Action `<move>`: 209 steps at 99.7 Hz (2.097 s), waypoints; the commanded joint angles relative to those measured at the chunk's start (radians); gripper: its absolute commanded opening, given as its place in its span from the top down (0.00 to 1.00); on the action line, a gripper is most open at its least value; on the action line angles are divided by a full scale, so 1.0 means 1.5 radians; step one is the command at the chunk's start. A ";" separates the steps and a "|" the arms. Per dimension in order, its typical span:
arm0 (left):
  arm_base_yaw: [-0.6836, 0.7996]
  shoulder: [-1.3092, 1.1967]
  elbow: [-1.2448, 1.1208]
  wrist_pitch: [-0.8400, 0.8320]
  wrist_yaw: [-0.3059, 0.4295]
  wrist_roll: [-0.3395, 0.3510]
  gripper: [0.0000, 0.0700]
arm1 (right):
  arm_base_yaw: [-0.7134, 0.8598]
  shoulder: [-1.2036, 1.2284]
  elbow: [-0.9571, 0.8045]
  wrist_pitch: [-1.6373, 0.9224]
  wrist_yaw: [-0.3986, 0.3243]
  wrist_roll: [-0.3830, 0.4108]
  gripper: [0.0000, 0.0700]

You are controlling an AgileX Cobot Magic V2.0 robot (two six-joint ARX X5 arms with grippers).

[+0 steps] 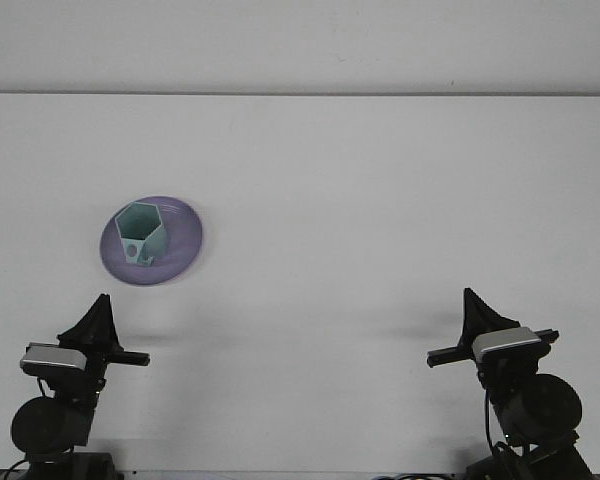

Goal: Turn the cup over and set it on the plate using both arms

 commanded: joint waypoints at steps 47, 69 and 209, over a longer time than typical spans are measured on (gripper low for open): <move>0.001 -0.053 -0.087 0.015 -0.005 0.014 0.98 | 0.001 0.001 0.001 0.010 0.002 -0.003 1.00; 0.001 -0.053 -0.087 0.013 -0.005 0.014 0.98 | 0.001 0.001 0.001 0.011 0.002 -0.003 1.00; 0.001 -0.053 -0.087 0.011 -0.005 0.014 0.98 | -0.226 -0.212 -0.301 0.116 -0.093 -0.123 1.00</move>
